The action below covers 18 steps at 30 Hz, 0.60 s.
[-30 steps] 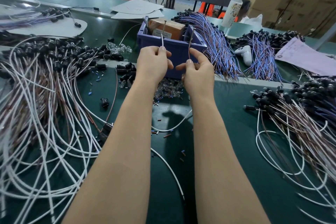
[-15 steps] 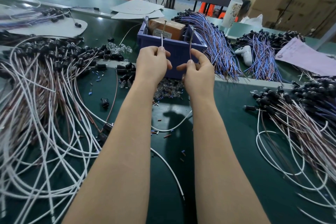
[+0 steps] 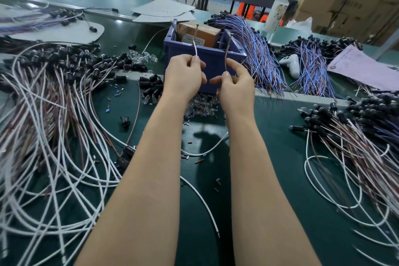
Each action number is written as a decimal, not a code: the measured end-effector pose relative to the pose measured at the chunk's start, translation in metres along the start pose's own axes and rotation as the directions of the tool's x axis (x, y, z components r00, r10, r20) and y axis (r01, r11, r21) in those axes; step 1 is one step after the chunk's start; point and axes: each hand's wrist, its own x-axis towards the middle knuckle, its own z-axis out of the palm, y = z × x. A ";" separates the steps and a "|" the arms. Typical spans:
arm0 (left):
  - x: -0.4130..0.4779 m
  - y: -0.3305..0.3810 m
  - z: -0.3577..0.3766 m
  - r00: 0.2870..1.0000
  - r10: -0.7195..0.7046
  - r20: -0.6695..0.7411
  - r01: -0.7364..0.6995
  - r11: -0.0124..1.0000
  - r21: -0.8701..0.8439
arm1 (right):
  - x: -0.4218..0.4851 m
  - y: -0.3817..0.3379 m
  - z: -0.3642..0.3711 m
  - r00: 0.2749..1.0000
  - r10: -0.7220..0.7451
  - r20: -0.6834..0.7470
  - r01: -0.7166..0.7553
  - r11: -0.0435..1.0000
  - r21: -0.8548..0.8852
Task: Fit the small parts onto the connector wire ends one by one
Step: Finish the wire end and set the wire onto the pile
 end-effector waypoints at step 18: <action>-0.002 0.005 -0.009 0.999 -0.026 -0.020 0.029 0.989 0.142 | -0.011 -0.017 -0.005 0.914 0.001 0.405 0.098 0.970 -0.224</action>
